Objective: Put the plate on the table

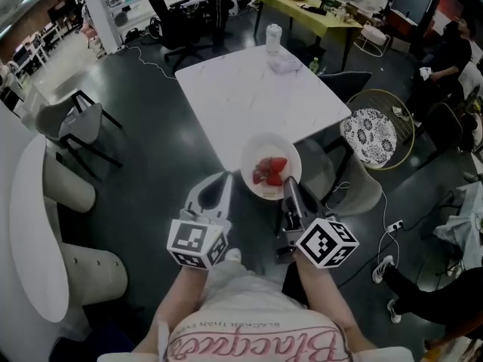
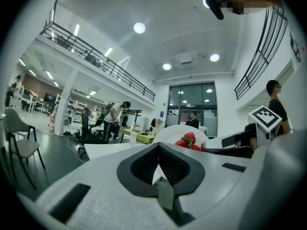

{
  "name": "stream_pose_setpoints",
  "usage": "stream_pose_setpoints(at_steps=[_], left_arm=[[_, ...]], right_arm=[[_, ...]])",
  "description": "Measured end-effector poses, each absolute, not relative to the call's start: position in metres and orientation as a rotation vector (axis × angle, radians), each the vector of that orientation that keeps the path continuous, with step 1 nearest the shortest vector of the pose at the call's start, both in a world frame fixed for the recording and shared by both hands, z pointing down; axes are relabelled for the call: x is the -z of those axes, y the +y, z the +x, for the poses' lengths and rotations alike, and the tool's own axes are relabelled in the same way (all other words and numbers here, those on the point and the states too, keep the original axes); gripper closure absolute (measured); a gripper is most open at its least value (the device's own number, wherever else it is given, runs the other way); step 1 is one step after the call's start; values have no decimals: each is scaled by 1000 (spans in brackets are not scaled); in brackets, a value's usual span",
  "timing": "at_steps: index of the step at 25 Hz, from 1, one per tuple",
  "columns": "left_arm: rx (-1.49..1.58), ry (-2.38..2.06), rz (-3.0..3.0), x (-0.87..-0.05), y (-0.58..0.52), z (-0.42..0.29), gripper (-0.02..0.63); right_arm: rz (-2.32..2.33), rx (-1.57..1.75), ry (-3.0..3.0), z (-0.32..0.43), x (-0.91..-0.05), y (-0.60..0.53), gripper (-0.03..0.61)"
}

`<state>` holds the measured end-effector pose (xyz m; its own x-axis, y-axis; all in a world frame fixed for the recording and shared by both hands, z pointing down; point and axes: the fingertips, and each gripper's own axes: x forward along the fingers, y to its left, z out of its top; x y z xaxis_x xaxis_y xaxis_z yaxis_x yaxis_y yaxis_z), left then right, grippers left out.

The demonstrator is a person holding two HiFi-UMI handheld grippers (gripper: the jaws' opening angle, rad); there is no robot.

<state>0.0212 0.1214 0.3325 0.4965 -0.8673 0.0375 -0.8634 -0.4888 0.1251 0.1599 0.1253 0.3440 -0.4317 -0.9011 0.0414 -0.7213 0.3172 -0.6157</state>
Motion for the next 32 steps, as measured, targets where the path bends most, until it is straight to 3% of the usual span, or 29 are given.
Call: stream_pose_setpoints(at_steps=[32], left_arm=[[10, -1532, 2530, -364, -143, -98, 609]], right_arm=[[-1496, 915, 2327, 41, -384, -152, 569]])
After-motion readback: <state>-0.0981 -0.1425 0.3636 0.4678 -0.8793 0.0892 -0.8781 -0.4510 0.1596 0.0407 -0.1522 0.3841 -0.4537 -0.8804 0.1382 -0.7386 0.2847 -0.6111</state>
